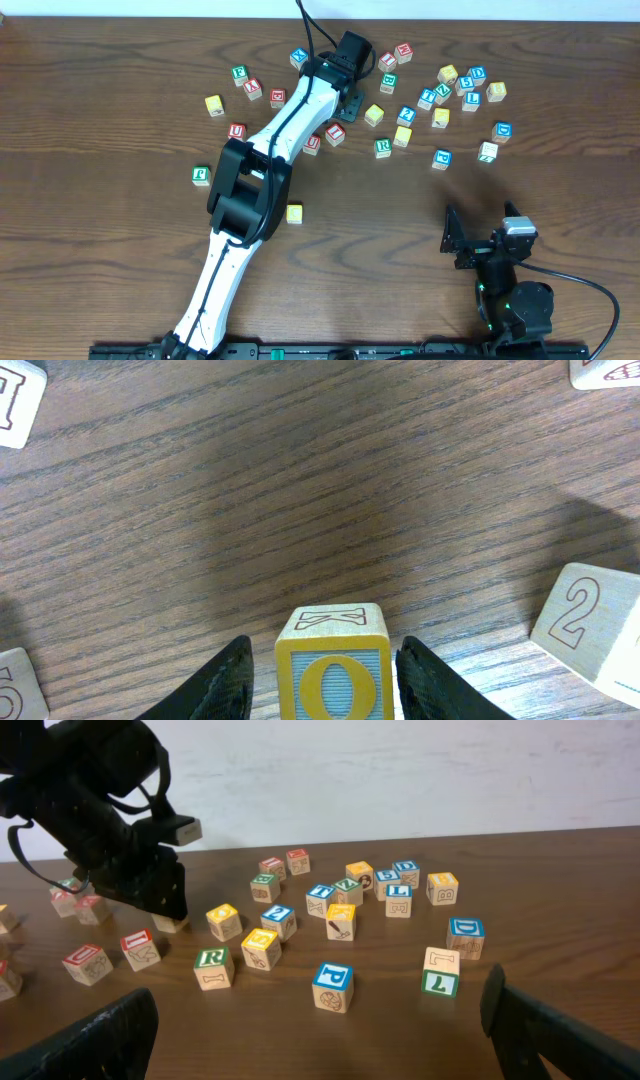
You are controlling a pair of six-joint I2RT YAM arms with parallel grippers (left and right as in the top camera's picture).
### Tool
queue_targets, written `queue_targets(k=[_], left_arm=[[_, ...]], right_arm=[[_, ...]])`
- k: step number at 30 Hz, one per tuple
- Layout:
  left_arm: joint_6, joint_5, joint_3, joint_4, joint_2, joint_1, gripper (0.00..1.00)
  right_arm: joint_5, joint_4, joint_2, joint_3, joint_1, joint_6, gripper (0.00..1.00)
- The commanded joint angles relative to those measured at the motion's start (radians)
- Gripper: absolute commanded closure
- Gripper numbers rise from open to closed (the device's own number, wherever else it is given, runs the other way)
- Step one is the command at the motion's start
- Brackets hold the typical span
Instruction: Spell out CORL
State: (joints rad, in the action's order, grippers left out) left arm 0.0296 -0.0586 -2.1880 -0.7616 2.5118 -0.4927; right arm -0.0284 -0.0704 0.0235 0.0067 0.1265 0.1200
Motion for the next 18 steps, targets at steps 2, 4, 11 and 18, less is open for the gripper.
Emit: queue_targets(k=[2, 4, 11, 18], left_arm=[[0.009, -0.002, 0.001, -0.004, 0.026, 0.004, 0.56], [0.009, -0.002, 0.003, -0.004, 0.026, 0.004, 0.59], [0.009, -0.002, 0.005, -0.004, 0.026, 0.004, 0.67], [0.009, -0.002, 0.005, -0.004, 0.026, 0.004, 0.78]], right_arm=[[0.005, -0.004, -0.007, -0.002, -0.011, -0.013, 0.01], [0.005, -0.004, -0.007, -0.002, -0.011, -0.013, 0.01], [0.005, -0.004, -0.007, -0.002, -0.011, -0.013, 0.01], [0.005, -0.004, -0.007, -0.002, -0.011, -0.013, 0.01]])
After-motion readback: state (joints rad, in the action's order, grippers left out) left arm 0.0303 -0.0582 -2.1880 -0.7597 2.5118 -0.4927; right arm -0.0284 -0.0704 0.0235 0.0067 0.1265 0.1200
